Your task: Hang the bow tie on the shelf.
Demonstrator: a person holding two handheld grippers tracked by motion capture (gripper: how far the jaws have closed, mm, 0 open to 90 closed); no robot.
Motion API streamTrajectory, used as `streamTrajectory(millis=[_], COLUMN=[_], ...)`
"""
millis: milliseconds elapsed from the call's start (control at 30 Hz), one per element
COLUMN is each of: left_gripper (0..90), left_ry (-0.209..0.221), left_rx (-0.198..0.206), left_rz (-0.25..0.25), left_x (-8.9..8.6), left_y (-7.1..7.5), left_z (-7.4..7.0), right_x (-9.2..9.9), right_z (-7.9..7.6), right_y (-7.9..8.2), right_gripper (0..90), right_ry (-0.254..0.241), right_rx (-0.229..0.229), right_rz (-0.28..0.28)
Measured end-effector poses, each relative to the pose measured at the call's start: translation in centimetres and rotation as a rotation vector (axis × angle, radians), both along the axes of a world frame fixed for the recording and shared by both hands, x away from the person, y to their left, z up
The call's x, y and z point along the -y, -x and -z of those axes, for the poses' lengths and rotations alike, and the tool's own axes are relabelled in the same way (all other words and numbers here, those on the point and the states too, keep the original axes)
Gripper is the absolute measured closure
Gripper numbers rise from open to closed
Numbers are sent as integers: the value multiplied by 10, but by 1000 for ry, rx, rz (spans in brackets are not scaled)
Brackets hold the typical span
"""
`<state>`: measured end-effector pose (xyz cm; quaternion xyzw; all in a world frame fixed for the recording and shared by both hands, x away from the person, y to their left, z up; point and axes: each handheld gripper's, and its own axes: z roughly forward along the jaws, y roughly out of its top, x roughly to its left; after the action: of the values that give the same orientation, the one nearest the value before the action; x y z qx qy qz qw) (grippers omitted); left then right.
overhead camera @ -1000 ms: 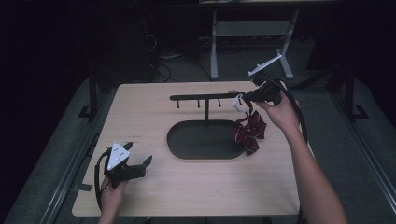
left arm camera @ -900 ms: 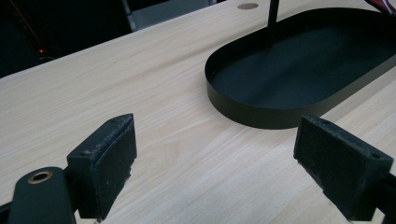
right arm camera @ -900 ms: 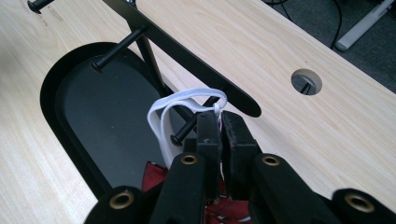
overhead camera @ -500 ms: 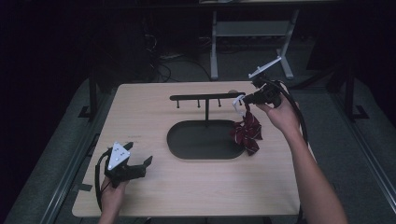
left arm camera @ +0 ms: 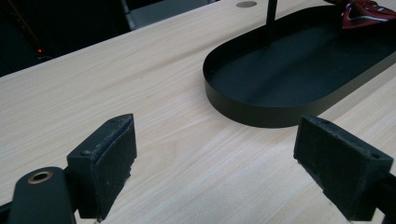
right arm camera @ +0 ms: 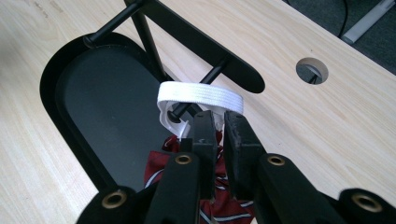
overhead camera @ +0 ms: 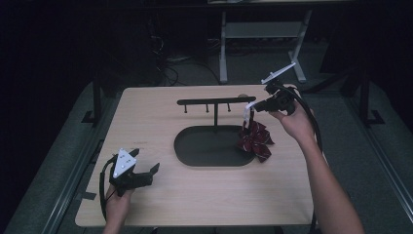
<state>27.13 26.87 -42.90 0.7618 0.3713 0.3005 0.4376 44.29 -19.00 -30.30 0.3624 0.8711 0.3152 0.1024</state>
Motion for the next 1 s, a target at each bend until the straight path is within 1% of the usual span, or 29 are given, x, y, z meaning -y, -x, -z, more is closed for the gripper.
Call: streamTrajectory(millis=[67,367,400,533,667,700,767,967,1000], left_gripper=[129,130,129,129,129,130,129,129,129], left_ry=[0,-5,-5,-6,-5,-4,-2,0,-1], left_rx=[-2,-2,-2,-1,-4,-3,-4,-3,-3], left_rz=[0,1,1,1,0,0,-1,-1,0], left_x=[0,0,0,0,-1,-1,-1,-1,-1], left_y=[0,0,0,0,0,0,0,0,0], left_z=[0,0,0,0,1,1,1,1,1], right_x=[0,5,7,10,14,15,16,18,18], right_z=[1,4,5,6,9,11,11,13,13], right_y=[0,1,1,1,1,1,1,1,2], right_gripper=[823,812,808,796,778,772,771,758,755], right_ry=[2,-20,-30,-41,-53,-65,-65,-70,-72], right_rx=[-3,-19,-26,-31,-44,-48,-54,-51,-56], right_rz=[-1,-5,-7,-5,-2,-1,1,-2,4])
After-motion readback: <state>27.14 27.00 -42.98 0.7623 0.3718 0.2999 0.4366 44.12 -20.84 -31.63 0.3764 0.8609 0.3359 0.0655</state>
